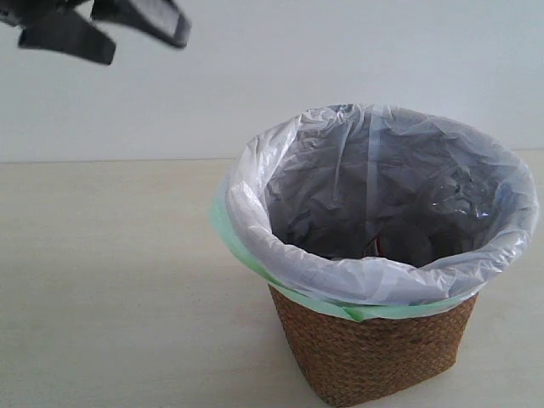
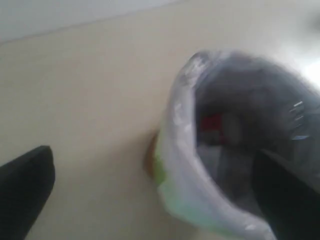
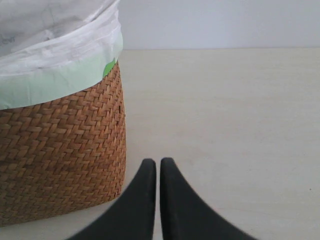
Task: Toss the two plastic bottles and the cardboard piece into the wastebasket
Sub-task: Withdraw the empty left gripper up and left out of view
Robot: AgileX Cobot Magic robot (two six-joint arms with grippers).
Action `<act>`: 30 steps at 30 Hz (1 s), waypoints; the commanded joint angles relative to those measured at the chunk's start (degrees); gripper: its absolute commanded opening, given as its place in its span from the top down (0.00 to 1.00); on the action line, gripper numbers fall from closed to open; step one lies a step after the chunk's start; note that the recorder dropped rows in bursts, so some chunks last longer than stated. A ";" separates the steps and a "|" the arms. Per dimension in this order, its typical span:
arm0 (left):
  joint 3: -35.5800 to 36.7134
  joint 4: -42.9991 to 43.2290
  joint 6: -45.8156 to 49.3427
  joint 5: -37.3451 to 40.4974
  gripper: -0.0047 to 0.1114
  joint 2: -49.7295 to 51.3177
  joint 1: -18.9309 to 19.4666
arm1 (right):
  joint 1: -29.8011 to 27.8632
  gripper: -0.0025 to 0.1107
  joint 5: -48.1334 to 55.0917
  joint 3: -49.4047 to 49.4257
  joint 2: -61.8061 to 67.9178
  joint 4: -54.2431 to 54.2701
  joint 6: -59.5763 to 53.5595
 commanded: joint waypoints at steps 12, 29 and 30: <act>10.98 39.97 -22.75 9.46 0.60 1.38 0.23 | -0.34 0.98 -0.24 -0.05 -0.25 -0.38 -0.23; 29.49 27.21 -23.13 -2.57 0.93 -24.88 -1.38 | -0.34 0.98 -0.24 -0.05 -0.25 -0.38 -0.23; 31.02 26.25 -23.13 -4.19 0.93 -26.60 -1.38 | -0.34 0.98 -0.24 -0.05 -0.25 -0.38 -0.23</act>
